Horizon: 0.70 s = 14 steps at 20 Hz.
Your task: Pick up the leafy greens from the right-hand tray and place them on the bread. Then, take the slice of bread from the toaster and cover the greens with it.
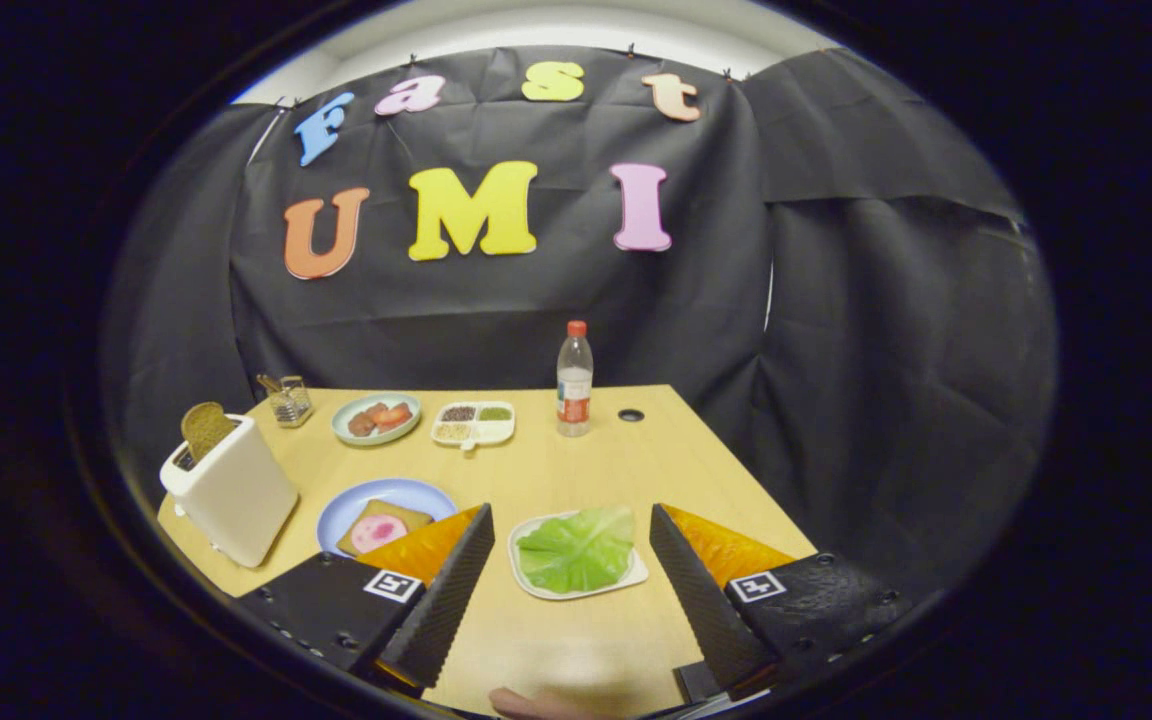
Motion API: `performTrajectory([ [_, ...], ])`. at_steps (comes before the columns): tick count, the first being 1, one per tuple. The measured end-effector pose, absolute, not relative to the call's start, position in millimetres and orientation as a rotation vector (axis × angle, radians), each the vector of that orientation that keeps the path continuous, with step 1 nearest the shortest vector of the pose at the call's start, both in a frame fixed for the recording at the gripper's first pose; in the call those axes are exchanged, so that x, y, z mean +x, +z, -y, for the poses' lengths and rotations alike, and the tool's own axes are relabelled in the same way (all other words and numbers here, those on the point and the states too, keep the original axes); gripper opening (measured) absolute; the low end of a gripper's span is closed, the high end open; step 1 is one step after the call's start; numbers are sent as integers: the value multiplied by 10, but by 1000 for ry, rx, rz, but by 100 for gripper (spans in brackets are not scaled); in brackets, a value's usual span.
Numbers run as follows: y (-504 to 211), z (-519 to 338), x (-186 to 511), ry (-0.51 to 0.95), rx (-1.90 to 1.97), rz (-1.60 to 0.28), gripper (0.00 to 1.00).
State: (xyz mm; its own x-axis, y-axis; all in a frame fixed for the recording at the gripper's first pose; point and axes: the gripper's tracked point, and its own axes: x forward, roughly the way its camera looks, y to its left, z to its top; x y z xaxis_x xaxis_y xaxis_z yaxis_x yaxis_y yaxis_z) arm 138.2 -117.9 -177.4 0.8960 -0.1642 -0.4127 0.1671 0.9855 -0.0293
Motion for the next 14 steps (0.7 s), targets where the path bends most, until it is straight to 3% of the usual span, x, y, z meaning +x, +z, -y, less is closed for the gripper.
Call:
performTrajectory([
  [14,-3205,1420,2032,-124,62,-802,96],
])
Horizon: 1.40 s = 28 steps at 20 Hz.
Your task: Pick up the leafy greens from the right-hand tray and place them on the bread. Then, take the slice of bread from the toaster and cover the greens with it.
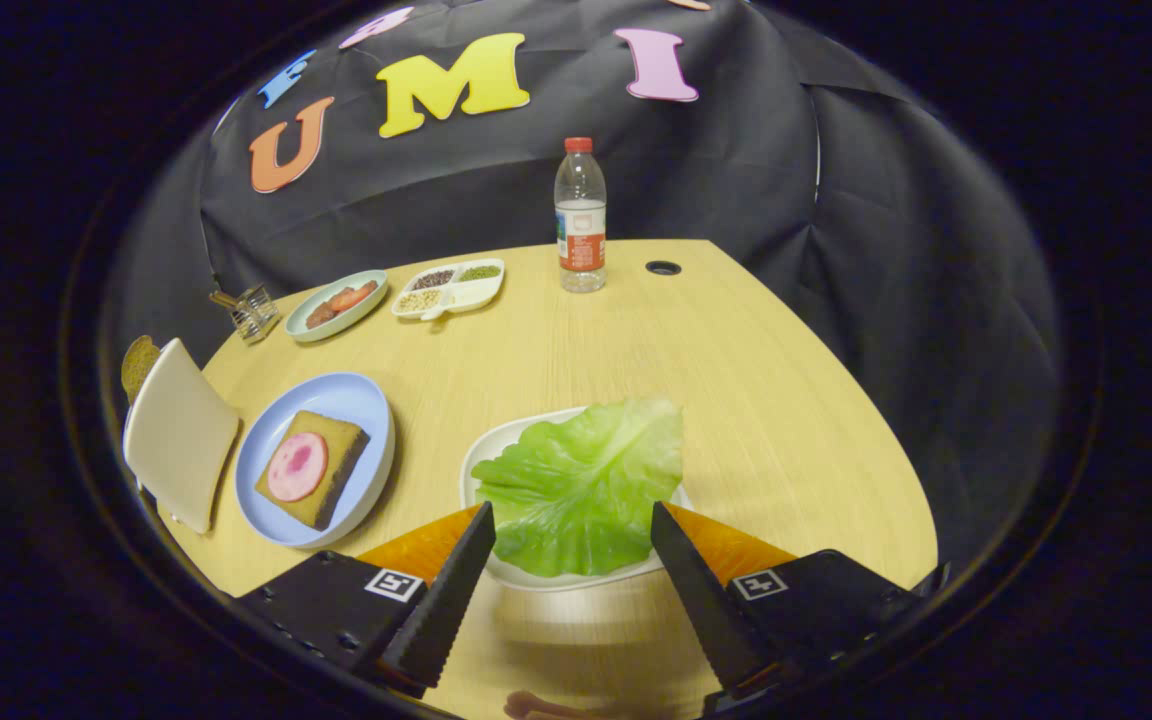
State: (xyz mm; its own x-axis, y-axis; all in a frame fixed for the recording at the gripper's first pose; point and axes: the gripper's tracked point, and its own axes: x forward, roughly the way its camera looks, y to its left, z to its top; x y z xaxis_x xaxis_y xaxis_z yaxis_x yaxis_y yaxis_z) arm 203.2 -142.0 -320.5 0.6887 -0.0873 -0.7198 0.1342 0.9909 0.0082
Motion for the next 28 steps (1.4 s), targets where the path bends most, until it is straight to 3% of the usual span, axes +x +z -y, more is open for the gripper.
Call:
performTrajectory([
  [4,-3395,1450,2070,-138,78,-859,96],
  [6,-3415,1466,2054,-146,60,-875,84],
  [8,-3404,1450,2055,-154,62,-875,80],
  [11,-3419,1397,2057,-162,73,-863,66],
  [12,-3426,1396,2061,-165,70,-865,52],
  [13,-3414,1330,2083,-139,85,-858,48],
  [15,-3412,1309,2083,-145,90,-855,11],
  [17,-3387,1324,2102,-158,77,-834,11],
  [19,-3330,1322,2059,-173,93,-826,1],
  [28,-2592,1072,1794,-155,97,-713,0],
])
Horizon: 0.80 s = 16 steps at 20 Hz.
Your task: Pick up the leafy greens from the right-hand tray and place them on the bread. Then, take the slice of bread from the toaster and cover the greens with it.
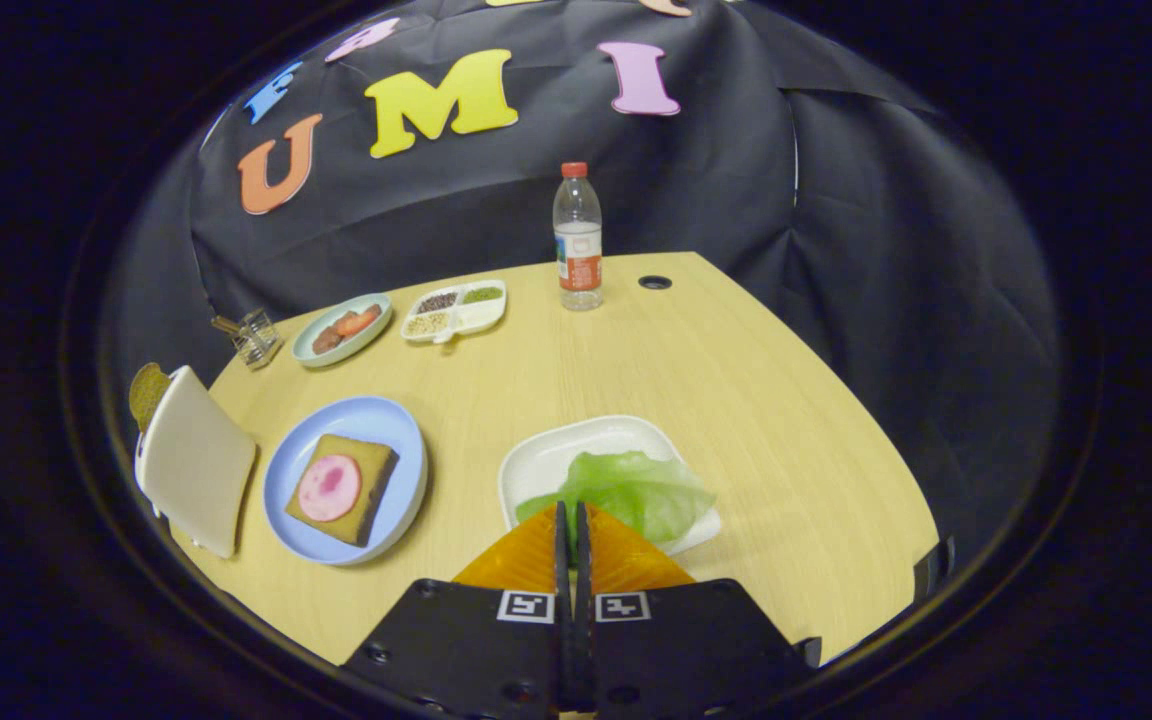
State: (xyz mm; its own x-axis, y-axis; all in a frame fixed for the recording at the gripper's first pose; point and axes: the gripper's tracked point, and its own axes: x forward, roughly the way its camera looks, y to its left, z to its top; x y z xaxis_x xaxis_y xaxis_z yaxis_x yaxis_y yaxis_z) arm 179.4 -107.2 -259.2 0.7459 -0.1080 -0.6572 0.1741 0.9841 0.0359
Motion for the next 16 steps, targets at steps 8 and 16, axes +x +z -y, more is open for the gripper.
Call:
performTrajectory([
  [8,-1975,435,1668,-76,81,-601,0],
  [16,-2016,-346,1778,3,76,-601,0],
])
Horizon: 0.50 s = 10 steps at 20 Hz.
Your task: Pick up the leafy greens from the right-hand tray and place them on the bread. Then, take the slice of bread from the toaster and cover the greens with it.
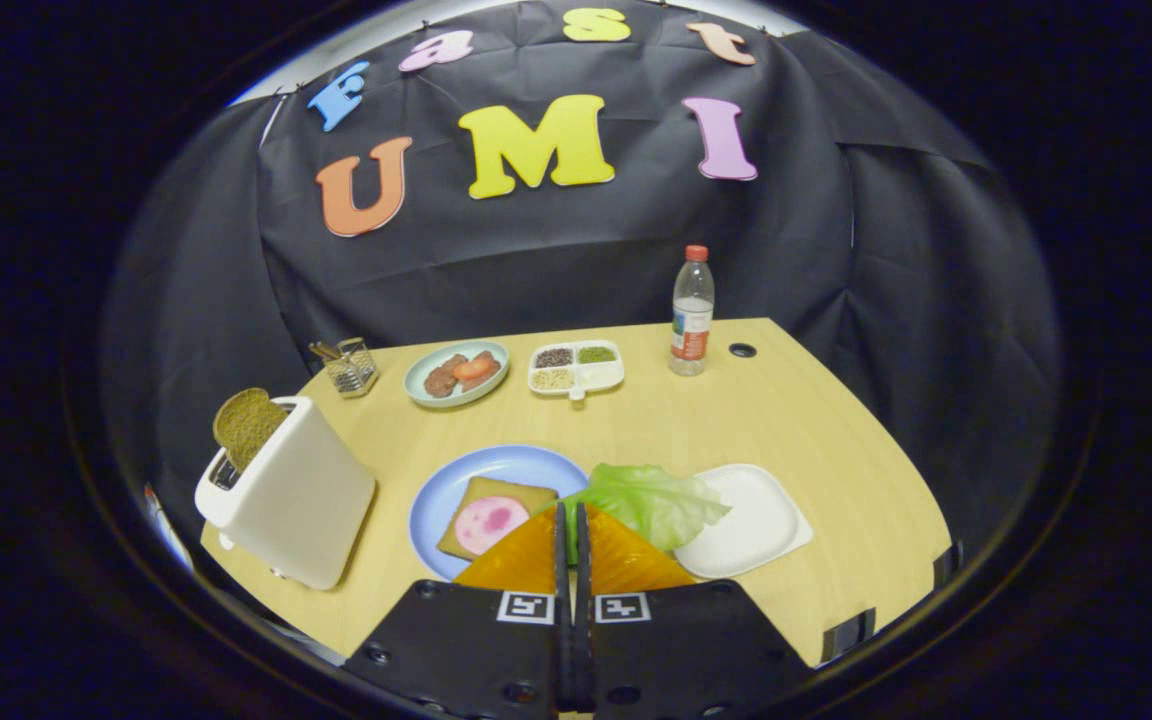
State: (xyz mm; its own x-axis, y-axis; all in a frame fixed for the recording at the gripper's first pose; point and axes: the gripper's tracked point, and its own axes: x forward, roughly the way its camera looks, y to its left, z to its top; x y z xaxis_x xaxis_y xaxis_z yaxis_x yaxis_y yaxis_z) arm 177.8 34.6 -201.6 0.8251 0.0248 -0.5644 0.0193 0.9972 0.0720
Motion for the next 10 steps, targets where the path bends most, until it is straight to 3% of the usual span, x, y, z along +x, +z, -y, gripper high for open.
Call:
performTrajectory([
  [10,-2462,-1230,2173,114,170,-578,0],
])
